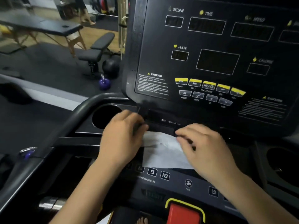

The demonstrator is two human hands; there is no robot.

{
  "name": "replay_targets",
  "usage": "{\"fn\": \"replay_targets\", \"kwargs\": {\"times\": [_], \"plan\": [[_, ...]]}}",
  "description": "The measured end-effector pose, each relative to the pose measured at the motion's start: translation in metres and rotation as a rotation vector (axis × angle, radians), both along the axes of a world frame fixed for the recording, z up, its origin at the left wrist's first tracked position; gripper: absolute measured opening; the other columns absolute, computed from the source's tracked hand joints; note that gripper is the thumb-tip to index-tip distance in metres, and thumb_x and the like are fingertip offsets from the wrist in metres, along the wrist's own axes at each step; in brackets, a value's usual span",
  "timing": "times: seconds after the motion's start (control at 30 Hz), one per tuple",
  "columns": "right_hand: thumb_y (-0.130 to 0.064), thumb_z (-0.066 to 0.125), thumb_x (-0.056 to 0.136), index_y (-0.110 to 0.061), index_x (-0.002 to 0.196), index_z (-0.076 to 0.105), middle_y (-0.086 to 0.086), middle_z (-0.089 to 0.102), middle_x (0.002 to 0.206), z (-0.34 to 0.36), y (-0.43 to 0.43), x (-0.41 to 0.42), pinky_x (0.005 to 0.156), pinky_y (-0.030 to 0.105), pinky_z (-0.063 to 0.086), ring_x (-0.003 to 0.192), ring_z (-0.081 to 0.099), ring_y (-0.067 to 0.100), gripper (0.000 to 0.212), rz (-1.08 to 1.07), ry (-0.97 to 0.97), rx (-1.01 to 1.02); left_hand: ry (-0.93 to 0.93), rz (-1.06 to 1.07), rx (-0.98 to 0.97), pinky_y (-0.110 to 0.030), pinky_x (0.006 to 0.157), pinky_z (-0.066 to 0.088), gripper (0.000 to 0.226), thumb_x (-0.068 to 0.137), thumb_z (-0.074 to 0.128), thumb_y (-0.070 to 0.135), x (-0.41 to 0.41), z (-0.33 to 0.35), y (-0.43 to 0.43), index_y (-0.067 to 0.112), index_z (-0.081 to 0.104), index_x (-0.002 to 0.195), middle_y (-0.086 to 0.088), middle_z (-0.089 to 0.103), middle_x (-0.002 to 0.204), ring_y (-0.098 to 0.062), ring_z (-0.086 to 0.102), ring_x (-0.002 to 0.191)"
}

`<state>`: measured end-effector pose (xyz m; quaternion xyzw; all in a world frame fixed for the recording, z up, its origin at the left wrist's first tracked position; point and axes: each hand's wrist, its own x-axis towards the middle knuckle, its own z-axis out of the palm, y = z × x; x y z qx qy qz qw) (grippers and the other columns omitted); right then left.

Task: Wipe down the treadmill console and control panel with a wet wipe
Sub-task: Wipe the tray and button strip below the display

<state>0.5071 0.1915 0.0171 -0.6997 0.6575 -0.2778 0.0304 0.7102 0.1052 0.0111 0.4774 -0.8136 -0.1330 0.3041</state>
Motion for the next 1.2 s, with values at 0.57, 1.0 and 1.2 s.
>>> {"fn": "replay_targets", "kwargs": {"times": [0.57,1.0,1.2], "plan": [[-0.056,0.027,0.099,-0.026,0.156,0.017,-0.015,0.002,0.163,-0.005,0.004,0.027,0.115,0.014,-0.007,0.146,-0.008,-0.004,0.065,0.306,0.131,0.561,-0.717,-0.295,0.098,-0.068,0.112,0.010,0.073,0.086,0.013,0.042,-0.001,-0.006,0.035,0.016,0.054,0.140,-0.004,0.054,0.146,-0.012,0.048,0.137],[-0.074,-0.008,0.077,-0.026,0.157,0.008,-0.001,-0.010,0.165,-0.005,0.001,0.049,0.121,0.044,-0.010,0.149,-0.019,0.026,0.094,0.080,0.290,0.605,-0.704,-0.243,0.224,-0.050,0.121,-0.005,0.087,0.079,-0.014,0.051,-0.002,-0.015,0.013,0.024,0.007,0.159,0.008,-0.002,0.166,-0.007,-0.015,0.151],[-0.072,-0.003,0.080,-0.013,0.157,0.002,0.003,-0.007,0.165,-0.001,0.009,0.057,0.116,0.027,-0.013,0.149,-0.016,0.013,0.097,0.221,0.238,0.605,-0.609,-0.227,0.067,-0.049,0.109,0.039,0.059,0.092,0.022,0.036,0.015,-0.017,0.017,0.014,0.066,0.126,-0.005,0.061,0.138,-0.020,0.043,0.141]]}}
